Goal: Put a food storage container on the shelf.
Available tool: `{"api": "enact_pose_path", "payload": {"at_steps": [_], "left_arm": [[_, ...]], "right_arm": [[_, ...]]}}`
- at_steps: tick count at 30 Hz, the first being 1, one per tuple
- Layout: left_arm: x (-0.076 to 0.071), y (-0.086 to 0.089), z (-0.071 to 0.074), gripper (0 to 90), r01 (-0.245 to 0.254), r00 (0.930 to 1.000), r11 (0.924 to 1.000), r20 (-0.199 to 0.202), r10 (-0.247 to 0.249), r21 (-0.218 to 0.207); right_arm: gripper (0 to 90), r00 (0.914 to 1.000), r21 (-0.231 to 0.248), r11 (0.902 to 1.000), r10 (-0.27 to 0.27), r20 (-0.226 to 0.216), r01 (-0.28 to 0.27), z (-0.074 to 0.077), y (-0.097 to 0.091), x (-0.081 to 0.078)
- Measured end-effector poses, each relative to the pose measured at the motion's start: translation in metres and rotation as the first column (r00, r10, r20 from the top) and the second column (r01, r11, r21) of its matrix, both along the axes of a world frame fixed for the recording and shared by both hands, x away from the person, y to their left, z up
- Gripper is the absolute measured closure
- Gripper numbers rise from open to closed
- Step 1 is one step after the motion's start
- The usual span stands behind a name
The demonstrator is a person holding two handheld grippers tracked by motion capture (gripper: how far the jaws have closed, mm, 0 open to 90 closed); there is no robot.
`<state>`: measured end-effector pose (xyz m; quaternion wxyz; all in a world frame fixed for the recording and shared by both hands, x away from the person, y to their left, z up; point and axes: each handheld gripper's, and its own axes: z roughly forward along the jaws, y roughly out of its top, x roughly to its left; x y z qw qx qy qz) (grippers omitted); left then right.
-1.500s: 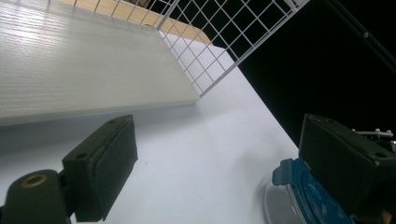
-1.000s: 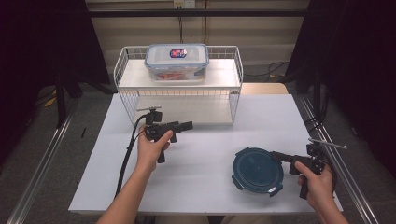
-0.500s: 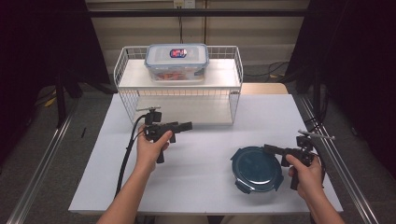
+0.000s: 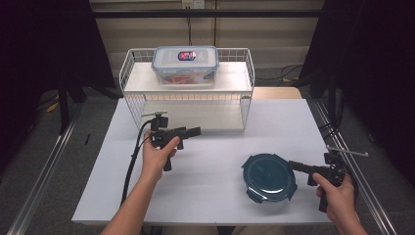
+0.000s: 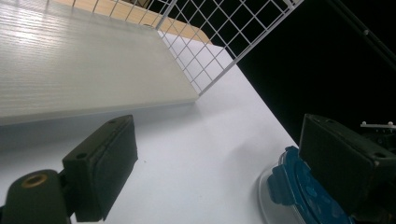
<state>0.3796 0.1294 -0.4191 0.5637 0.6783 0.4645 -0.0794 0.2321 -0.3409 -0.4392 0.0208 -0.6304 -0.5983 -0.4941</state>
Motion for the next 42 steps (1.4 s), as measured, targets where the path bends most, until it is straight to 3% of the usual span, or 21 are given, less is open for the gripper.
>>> {"api": "enact_pose_path", "payload": {"at_steps": [6, 10, 13, 21, 27, 33, 37, 39, 40, 42], "left_arm": [[0.002, -0.005, -0.001, 11.7, 0.012, 0.9999, 0.9999, 0.000, -0.012, 0.000], [0.003, -0.008, -0.001, 11.8, 0.025, 0.9997, 0.9997, 0.000, -0.025, 0.003], [0.004, -0.008, -0.002, 11.8, 0.016, 0.9999, 0.9999, -0.005, -0.016, 0.004], [0.002, -0.008, -0.001, 11.8, 0.023, 0.9997, 0.9996, 0.001, -0.023, 0.014], [0.002, -0.009, -0.004, 11.9, 0.046, 0.9987, 0.9985, -0.023, -0.046, 0.029], [-0.003, -0.013, -0.003, 14.3, 0.111, 0.9924, 0.9937, -0.053, -0.111, 0.011], [-0.006, -0.018, -0.006, 15.3, 0.163, 0.9827, 0.9864, -0.092, -0.161, 0.018], [-0.008, -0.021, -0.008, 15.5, 0.171, 0.9769, 0.9852, -0.128, -0.171, -0.014], [-0.008, -0.021, -0.009, 15.6, 0.181, 0.9766, 0.9834, -0.118, -0.180, -0.002], [-0.011, -0.024, -0.010, 15.6, 0.176, 0.9733, 0.9842, -0.146, -0.177, -0.018]], "right_arm": [[90.0, 0.9994, -0.008, 0.9994, -0.034, -0.010, 0.034, -0.002, -0.010, -0.015], [90.0, 0.9988, -0.024, 0.9990, -0.038, -0.031, 0.037, -0.007, -0.009, -0.013], [90.0, 0.9985, -0.007, 0.9991, -0.042, -0.035, 0.042, -0.009, -0.010, -0.012], [90.0, 0.9980, 0.024, 0.9981, -0.056, -0.030, 0.057, -0.015, -0.006, 0.011], [90.0, 0.9984, 0.028, 0.9986, -0.043, -0.036, 0.044, -0.017, 0.002, 0.024], [90.0, 0.9991, 0.020, 0.9994, -0.026, -0.034, 0.027, -0.018, 0.016, 0.038], [90.0, 0.9993, 0.013, 0.9997, -0.018, -0.031, 0.018, -0.018, 0.024, 0.044], [90.0, 0.9994, 0.017, 0.9997, -0.015, -0.030, 0.015, -0.019, 0.024, 0.044], [90.0, 0.9994, 0.021, 0.9996, -0.019, -0.029, 0.019, -0.019, 0.024, 0.044], [90.0, 0.9996, 0.016, 0.9996, -0.021, -0.017, 0.022, -0.019, 0.023, 0.042]]}}
